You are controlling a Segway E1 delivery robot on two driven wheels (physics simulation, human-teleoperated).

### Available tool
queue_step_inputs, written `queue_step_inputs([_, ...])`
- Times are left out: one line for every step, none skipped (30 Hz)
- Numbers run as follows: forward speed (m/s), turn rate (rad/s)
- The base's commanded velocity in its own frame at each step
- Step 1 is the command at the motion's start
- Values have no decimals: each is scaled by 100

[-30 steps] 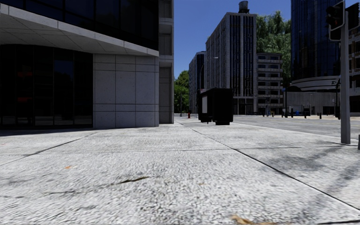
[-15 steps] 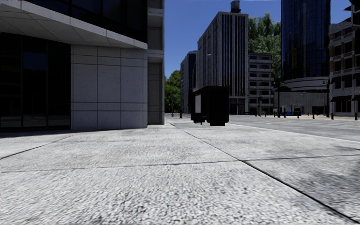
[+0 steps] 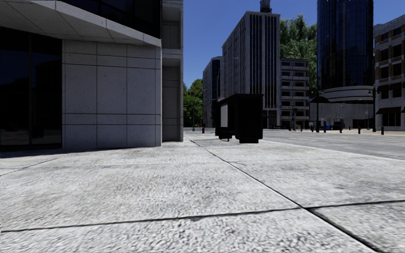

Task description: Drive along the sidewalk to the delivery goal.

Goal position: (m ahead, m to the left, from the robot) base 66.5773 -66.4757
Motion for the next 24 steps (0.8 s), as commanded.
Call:
queue_step_inputs([200, 0])
queue_step_inputs([200, 0])
queue_step_inputs([200, 0])
queue_step_inputs([200, 0])
queue_step_inputs([200, 0])
queue_step_inputs([200, -7])
queue_step_inputs([200, -19])
queue_step_inputs([200, -19])
queue_step_inputs([200, -22])
queue_step_inputs([200, -23])
queue_step_inputs([200, -23])
queue_step_inputs([200, -23])
queue_step_inputs([200, -19])
queue_step_inputs([200, -1])
queue_step_inputs([200, 0])
queue_step_inputs([200, 0])
queue_step_inputs([200, 0])
queue_step_inputs([200, 0])
queue_step_inputs([200, 0])
queue_step_inputs([200, 0])
queue_step_inputs([200, 0])
queue_step_inputs([200, 0])
queue_step_inputs([200, 0])
queue_step_inputs([200, 0])
